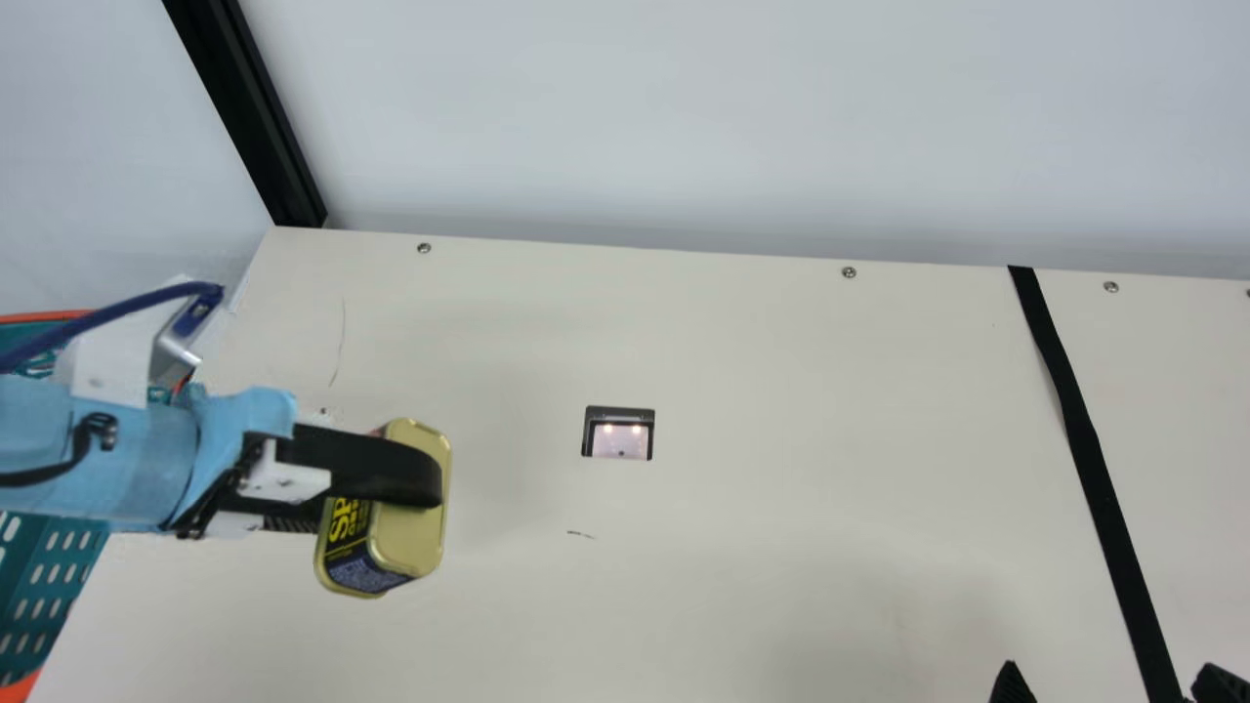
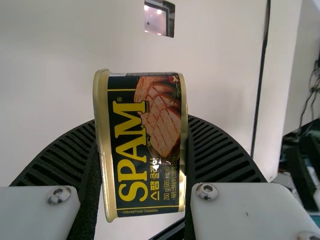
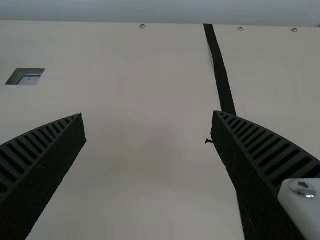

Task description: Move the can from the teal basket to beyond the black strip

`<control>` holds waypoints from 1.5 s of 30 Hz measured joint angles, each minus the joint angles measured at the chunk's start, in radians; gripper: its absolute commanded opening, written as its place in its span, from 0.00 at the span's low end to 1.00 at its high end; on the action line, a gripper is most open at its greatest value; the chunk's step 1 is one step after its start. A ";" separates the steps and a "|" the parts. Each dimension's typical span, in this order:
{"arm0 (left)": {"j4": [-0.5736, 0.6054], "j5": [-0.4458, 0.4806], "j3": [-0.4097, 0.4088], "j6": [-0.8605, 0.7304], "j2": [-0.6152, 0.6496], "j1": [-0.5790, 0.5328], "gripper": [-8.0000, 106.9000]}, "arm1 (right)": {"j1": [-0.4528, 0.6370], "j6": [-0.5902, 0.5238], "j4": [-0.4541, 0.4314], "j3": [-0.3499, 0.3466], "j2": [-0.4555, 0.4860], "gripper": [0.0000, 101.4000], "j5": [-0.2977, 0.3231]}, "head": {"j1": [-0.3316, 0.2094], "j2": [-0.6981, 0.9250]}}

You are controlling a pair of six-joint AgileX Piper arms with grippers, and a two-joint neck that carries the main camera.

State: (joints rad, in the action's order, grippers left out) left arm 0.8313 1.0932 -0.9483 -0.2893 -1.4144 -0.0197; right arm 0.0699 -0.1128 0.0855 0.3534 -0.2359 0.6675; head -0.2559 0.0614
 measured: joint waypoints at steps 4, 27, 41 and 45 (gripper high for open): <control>-0.085 -0.022 -0.026 0.019 -0.011 -0.079 0.16 | 0.000 0.000 0.000 0.000 0.000 1.00 0.000 | 0.000 0.000; -0.421 -0.114 -0.133 0.145 -0.064 -0.436 0.16 | 0.000 0.000 0.000 0.000 0.000 1.00 0.000 | 0.000 0.000; -0.752 -0.104 -0.198 0.054 -0.100 -0.639 0.16 | 0.000 0.000 0.000 0.000 0.000 1.00 0.000 | 0.000 -0.005; -0.721 -0.075 -0.223 -0.017 -0.127 -0.684 0.16 | 0.000 0.000 0.000 0.000 0.000 1.00 0.000 | 0.000 -0.005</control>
State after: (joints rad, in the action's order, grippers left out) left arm 0.1103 1.0187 -1.1715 -0.3059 -1.5410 -0.7033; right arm 0.0699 -0.1128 0.0855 0.3534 -0.2359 0.6675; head -0.2559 0.0563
